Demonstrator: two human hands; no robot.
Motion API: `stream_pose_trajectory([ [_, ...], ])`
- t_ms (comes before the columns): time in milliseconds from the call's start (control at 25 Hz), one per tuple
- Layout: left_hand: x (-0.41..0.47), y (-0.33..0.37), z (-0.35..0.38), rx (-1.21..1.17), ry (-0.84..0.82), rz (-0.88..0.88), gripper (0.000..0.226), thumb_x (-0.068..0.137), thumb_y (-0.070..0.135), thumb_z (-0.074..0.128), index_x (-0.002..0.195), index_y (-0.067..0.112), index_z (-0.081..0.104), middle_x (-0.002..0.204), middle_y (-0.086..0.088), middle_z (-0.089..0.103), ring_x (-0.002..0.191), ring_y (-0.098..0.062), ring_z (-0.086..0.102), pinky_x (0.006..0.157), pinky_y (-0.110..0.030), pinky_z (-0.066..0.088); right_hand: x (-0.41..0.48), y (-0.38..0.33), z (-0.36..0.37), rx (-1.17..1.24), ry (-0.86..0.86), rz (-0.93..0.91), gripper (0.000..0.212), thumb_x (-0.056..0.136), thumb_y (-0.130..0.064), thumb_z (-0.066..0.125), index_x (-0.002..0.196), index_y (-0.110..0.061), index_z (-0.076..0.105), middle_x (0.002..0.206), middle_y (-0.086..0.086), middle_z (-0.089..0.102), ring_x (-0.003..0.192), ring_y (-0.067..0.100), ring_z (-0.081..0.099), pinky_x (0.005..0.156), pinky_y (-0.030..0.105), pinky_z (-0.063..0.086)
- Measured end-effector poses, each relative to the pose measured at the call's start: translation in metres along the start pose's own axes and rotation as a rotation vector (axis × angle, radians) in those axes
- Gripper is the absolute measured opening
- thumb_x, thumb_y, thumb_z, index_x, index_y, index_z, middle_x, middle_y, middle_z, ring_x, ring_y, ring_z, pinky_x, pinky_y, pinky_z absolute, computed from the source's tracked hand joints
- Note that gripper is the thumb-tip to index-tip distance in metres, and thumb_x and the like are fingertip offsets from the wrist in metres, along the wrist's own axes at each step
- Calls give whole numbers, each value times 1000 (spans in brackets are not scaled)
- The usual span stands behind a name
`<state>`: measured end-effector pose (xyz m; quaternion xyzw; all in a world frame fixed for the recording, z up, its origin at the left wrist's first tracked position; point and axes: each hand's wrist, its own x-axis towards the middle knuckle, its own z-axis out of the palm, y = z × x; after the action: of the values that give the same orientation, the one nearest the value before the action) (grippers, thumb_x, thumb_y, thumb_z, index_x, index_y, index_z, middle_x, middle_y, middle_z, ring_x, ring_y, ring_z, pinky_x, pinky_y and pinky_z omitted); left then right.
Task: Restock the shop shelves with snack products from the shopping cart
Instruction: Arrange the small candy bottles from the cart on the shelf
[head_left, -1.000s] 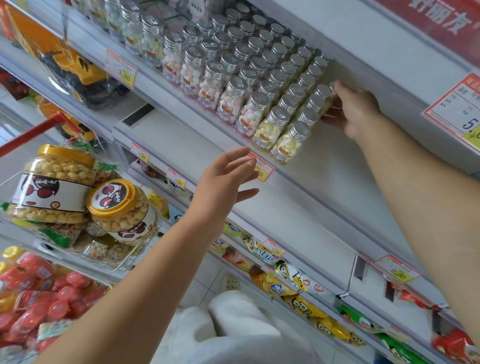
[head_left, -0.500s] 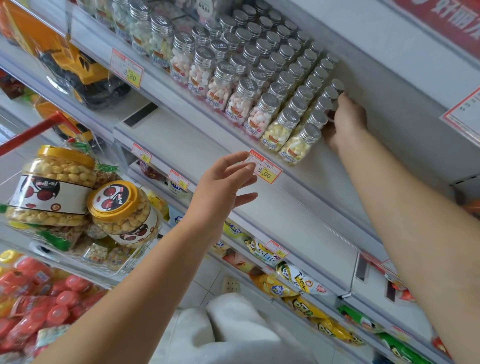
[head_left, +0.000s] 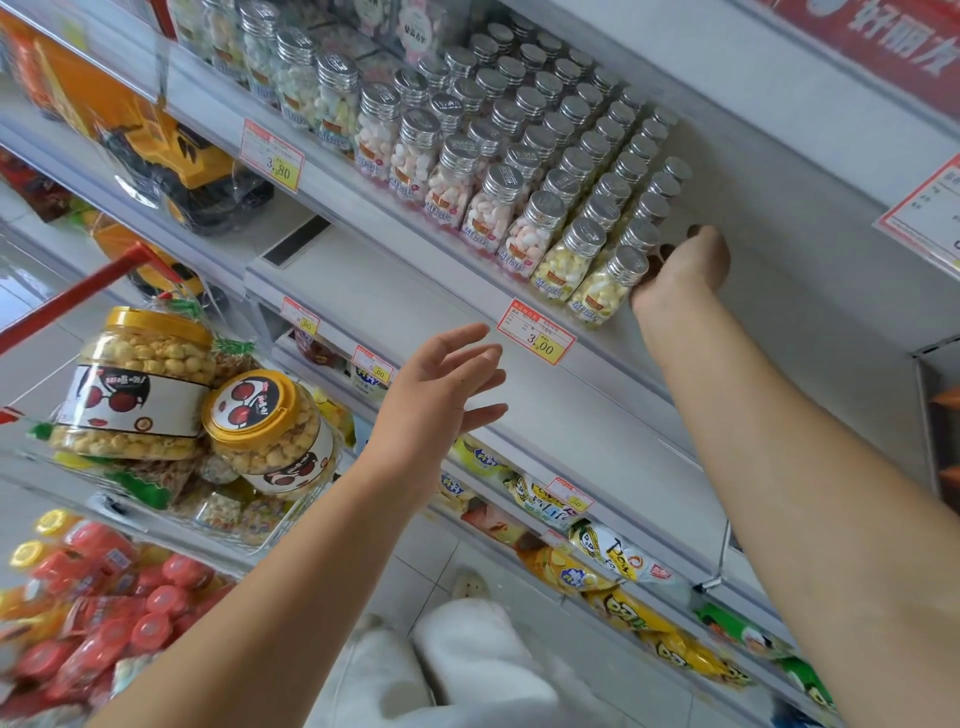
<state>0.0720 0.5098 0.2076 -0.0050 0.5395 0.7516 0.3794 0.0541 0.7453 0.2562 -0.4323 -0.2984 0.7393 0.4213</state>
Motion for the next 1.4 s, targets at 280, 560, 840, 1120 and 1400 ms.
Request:
stream_pose_trajectory([
  [280, -9, -9, 5, -53, 94, 34, 26, 99, 13, 59, 123, 21, 64, 114, 2, 73, 103, -13, 70, 77, -30, 61, 0, 0, -9, -123, 27, -59, 24, 93, -32, 40, 73, -20, 47, 73, -1, 51, 63, 17, 50, 61, 23, 41],
  [560, -40, -54, -68, -94, 448, -30, 17, 98, 12, 59, 107, 26, 64, 113, -6, 70, 95, -16, 67, 76, -32, 60, -106, 45, -81, -434, -332, -573, 16, 93, -10, 43, 94, -23, 53, 76, -6, 53, 66, 7, 50, 63, 22, 40],
  [840, -134, -89, -221, -299, 851, -84, 23, 99, 8, 54, 121, 13, 60, 96, -5, 66, 87, -19, 63, 76, -36, 56, -215, 196, -92, -1009, -1040, -174, 26, 95, -6, 48, 92, -31, 57, 87, -1, 63, 78, 11, 60, 73, 28, 51],
  [1120, -220, -133, -390, -380, 1046, -252, 19, 99, 2, 50, 113, 13, 59, 88, -5, 62, 79, -17, 60, 74, -31, 54, -305, 389, -101, -1563, -1221, 228, 25, 95, -6, 51, 90, -29, 59, 92, 6, 66, 79, 19, 60, 80, 43, 53],
  [1400, -228, -186, -499, -465, 1116, -378, 27, 100, 10, 55, 127, 11, 59, 116, -9, 64, 100, -23, 64, 78, -33, 57, -368, 544, -109, -1825, -1425, 409, 26, 94, -17, 56, 117, -26, 63, 111, 1, 66, 94, 19, 64, 87, 43, 56],
])
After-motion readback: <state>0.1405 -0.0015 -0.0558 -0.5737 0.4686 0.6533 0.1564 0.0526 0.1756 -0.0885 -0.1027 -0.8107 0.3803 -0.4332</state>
